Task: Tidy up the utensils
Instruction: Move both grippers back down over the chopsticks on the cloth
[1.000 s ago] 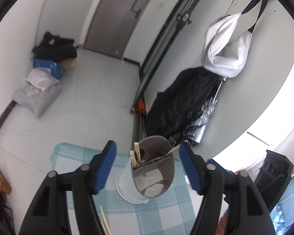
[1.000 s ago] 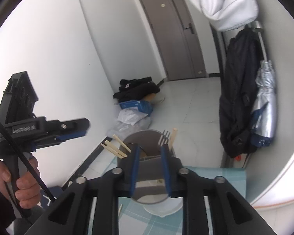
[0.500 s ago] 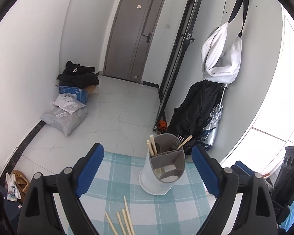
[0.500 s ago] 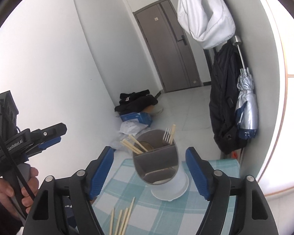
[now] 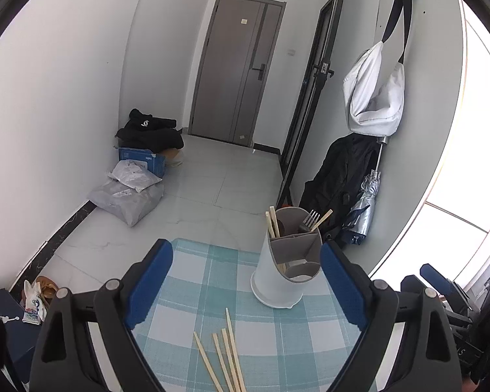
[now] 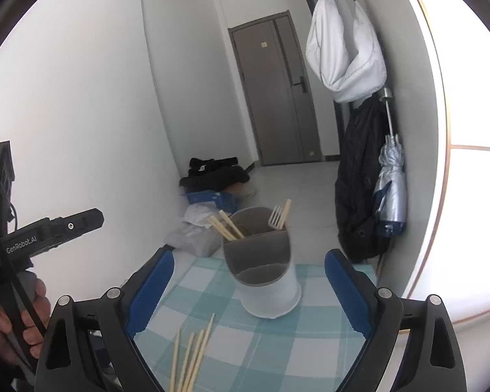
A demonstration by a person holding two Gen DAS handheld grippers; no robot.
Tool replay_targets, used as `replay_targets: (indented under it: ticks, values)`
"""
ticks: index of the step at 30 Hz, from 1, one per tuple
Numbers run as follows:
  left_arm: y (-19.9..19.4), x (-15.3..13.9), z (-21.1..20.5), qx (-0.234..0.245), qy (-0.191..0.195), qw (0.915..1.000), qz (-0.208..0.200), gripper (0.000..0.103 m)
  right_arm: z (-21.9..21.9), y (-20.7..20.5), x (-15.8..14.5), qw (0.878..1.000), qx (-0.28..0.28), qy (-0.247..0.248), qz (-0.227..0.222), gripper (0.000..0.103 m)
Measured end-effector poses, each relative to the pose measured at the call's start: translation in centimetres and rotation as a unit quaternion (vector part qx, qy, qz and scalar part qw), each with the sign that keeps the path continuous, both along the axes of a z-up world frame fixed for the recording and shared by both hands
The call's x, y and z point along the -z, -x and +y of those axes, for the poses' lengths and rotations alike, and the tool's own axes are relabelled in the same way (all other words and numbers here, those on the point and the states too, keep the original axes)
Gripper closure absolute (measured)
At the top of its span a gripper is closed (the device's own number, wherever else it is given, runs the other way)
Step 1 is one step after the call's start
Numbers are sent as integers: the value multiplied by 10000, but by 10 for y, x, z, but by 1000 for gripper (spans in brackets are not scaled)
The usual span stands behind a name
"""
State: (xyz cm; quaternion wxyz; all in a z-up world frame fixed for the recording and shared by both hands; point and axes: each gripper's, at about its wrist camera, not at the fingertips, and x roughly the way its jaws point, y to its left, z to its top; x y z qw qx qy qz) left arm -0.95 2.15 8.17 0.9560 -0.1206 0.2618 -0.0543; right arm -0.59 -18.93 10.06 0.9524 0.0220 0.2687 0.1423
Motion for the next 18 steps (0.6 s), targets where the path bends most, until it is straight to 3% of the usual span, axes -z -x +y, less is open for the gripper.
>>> replay_targets:
  ticks: [9, 18]
  values:
    - [8, 17, 6, -168, -32, 9998, 34, 13, 1, 7, 13, 9997, -32, -192, 167, 9]
    - [8, 45, 14, -353, -135, 9990, 249, 13, 18, 10, 40, 9987, -335, 25, 386, 9]
